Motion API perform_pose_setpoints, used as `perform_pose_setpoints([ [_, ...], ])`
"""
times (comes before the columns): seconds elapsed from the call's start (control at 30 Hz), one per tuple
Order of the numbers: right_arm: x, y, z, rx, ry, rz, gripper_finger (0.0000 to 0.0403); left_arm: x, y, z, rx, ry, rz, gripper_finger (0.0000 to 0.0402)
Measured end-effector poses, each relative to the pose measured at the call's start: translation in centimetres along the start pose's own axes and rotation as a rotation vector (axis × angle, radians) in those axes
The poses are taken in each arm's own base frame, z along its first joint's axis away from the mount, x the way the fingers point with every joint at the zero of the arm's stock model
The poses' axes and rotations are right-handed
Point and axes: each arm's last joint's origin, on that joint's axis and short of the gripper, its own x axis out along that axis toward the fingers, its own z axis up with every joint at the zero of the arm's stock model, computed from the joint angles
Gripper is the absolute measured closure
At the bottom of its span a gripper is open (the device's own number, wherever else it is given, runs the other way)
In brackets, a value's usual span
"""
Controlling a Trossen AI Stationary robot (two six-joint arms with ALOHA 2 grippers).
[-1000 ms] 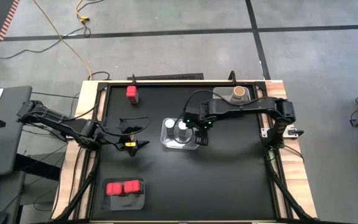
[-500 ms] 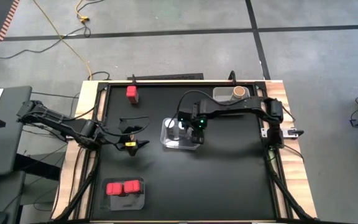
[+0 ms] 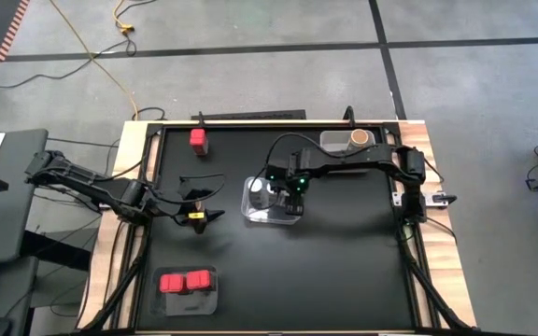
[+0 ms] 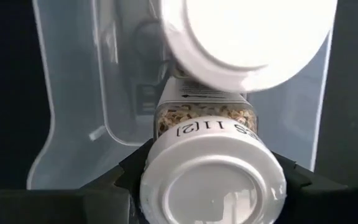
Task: Sort spices by type
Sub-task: Put the white seasoning bottle into the transparent bin
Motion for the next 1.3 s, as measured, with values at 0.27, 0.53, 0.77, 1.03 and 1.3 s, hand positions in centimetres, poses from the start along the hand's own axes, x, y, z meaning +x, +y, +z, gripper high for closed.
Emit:
perform_pose_setpoints([
  [0.27, 0.0, -0.1, 0.0, -0.002, -0.003, -0.001, 0.0176, 0.0, 0.0, 0.0, -0.015, 0.0, 0.0, 0.0024],
  [0.53, 0.0, 0.0, -0.3, -0.026, 0.026, 0.0, 0.0176, 0.0, 0.0, 0.0, -0.015, 0.0, 0.0, 0.0024],
  [0.77, 0.0, -0.6, -0.3, -0.013, 0.026, -0.003, 0.0175, 0.0, 0.0, 0.0, -0.015, 0.0, 0.0, 0.0024],
  [1.03, 0.1, -1.6, -0.5, 0.015, 0.037, -0.009, 0.0175, 0.0, 0.0, 0.0, -0.015, 0.0, -0.001, 0.0024],
  [1.3, 0.1, -1.9, -0.8, 0.024, 0.054, -0.009, 0.0173, 0.0, 0.0, 0.0, -0.015, 0.001, -0.001, 0.0024],
])
